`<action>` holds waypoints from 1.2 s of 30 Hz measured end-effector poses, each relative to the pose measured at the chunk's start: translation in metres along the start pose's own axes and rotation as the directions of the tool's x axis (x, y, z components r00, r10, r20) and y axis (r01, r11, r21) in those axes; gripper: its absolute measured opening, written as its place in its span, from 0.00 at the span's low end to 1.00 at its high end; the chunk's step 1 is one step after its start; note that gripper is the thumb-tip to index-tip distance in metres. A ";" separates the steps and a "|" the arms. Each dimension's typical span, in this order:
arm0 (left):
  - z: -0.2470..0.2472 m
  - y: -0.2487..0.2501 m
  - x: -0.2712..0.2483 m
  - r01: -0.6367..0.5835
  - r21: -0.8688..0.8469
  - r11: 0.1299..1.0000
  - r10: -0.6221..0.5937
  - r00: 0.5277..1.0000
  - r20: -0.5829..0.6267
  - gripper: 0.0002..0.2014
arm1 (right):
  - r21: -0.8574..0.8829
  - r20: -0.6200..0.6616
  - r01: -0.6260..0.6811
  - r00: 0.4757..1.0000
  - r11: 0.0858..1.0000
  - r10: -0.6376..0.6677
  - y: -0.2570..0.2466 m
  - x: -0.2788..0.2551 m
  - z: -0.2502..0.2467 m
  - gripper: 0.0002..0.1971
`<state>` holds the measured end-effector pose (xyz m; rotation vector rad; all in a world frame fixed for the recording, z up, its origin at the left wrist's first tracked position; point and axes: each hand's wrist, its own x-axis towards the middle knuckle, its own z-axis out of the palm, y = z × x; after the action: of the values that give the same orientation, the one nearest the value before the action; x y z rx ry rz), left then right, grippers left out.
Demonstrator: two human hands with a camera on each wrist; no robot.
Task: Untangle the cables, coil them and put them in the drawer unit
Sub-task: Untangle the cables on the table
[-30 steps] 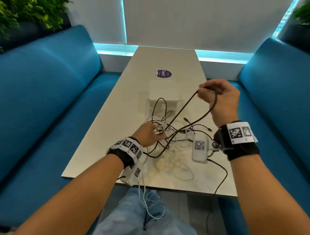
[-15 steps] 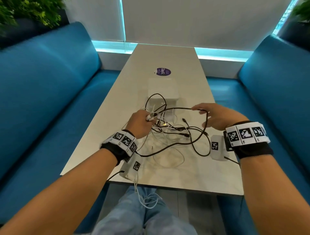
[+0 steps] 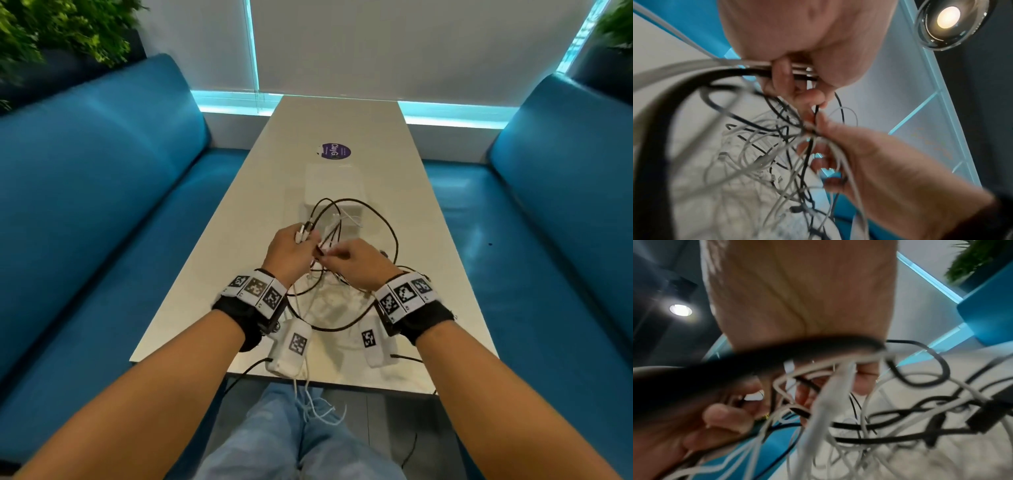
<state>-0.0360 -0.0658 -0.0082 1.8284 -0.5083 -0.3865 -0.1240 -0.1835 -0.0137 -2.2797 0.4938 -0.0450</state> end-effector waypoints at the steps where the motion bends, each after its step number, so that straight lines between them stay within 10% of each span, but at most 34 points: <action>1: -0.003 0.003 0.000 0.014 -0.079 0.997 -0.016 1.000 -0.026 0.10 | -0.054 0.032 -0.030 0.999 0.998 0.031 0.007 -0.001 0.002 0.12; 8: -0.018 0.022 0.006 -0.040 -0.262 0.964 -0.006 0.985 -0.174 0.09 | -0.146 -0.028 -0.112 0.994 0.983 0.109 0.028 -0.008 0.001 0.06; 20: 0.011 -0.007 0.000 -0.100 -0.074 0.992 0.116 0.957 0.265 0.07 | 0.184 -0.357 0.114 0.933 0.976 -0.042 0.003 -0.010 -0.022 0.03; 28: 0.032 -0.022 -0.015 -0.104 0.040 0.994 0.096 0.980 0.176 0.30 | 0.292 -0.396 0.164 0.918 0.942 -0.037 -0.006 -0.012 -0.036 0.08; 36: 0.030 0.002 -0.004 -0.143 -0.275 0.951 0.154 0.988 0.019 0.04 | 0.302 -0.322 0.154 0.945 0.941 -0.052 -0.010 -0.019 -0.051 0.05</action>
<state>-0.0544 -0.0889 -0.0154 1.5085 -0.5860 -0.3714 -0.1479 -0.2063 0.0309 -1.9768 0.4846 -0.5093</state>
